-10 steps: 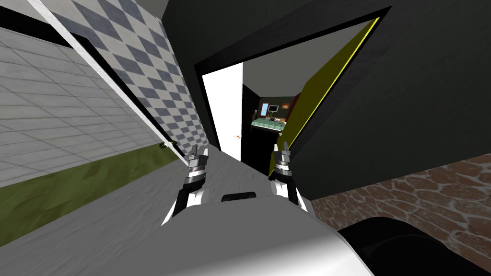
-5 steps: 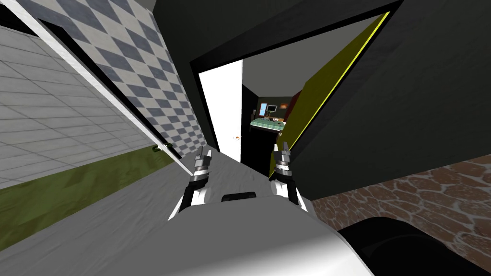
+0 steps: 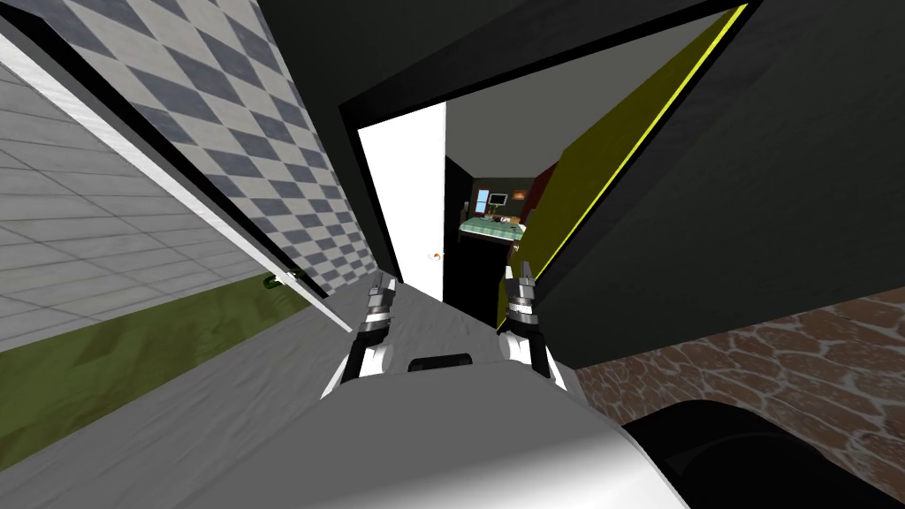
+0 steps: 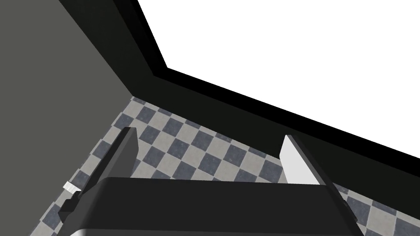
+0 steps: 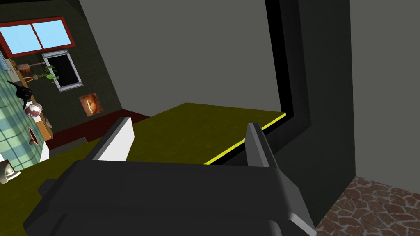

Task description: Push the door open

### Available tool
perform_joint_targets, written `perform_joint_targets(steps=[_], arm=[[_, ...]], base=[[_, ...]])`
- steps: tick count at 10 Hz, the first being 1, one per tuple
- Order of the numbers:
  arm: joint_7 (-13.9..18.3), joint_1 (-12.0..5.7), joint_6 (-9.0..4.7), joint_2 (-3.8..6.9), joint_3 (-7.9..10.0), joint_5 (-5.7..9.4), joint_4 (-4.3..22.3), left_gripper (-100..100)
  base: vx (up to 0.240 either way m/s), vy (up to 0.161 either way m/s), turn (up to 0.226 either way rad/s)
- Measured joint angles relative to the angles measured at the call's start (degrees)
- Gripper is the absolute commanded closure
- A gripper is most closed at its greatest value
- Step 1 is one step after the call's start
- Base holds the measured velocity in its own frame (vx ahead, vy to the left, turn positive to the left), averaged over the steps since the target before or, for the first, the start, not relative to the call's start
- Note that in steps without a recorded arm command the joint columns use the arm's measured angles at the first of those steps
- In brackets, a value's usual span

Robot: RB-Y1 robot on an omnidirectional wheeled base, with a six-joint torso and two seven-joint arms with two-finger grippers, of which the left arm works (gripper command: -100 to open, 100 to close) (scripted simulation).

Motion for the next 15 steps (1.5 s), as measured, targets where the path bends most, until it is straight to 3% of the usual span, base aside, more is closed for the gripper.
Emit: perform_joint_targets(steps=[10,15], arm=[[0.0,-6.15,-2.78,1.36,-1.25,-0.31,13.9,-100],[-0.1,-8.90,-4.30,1.49,-1.94,-0.55,20.6,-100]], base=[[0.067,0.045,-0.059],[0.059,0.048,-0.061]])
